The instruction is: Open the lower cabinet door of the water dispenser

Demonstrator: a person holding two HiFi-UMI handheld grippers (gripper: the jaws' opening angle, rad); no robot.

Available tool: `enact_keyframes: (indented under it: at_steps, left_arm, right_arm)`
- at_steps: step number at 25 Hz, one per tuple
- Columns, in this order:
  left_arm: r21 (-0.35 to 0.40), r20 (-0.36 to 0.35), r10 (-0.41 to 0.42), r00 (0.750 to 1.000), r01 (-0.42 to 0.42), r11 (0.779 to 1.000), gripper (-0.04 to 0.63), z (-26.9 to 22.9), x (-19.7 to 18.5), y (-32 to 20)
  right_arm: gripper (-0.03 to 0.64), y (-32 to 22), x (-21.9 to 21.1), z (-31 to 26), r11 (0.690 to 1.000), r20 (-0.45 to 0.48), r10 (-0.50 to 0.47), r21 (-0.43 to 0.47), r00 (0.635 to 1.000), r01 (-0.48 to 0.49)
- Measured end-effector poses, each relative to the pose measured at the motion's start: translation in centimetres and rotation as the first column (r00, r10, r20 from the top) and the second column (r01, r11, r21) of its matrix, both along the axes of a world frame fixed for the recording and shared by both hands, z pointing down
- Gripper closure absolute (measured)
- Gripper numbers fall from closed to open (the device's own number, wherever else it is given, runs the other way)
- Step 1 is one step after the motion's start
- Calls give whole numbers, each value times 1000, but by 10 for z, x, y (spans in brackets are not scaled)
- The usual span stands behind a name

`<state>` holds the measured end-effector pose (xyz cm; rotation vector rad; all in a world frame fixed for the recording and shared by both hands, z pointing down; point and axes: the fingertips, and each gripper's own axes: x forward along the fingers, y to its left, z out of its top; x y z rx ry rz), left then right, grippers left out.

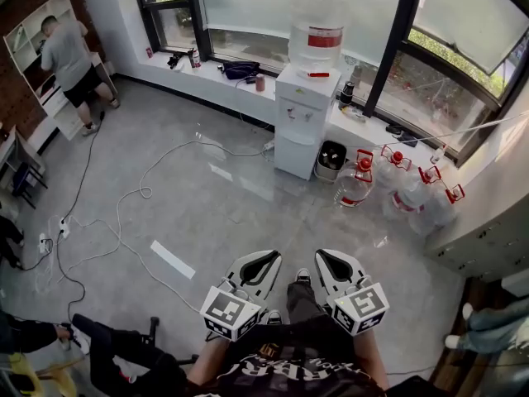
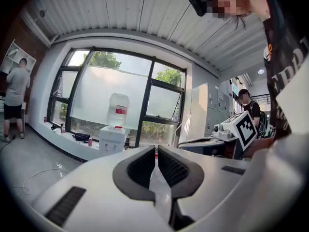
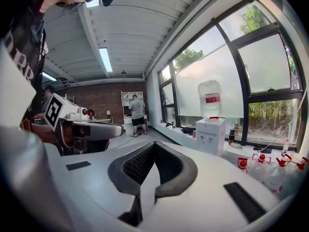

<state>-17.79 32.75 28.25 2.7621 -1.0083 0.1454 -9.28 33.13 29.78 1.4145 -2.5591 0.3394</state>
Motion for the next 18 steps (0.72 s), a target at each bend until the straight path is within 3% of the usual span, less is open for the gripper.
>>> enact_keyframes:
  at_steps: [9,18]
  left_arm:
    - [-26,26,-55,998,55,998,569,11,10,-77]
    - [-13,60,-84,995,84,996,569,3,67,-215]
  right_arm:
    - [603,-88,8,15,997,22,-70,-30,997,71]
    - [603,-233,69,17,993,-13,-115,-29,993,115]
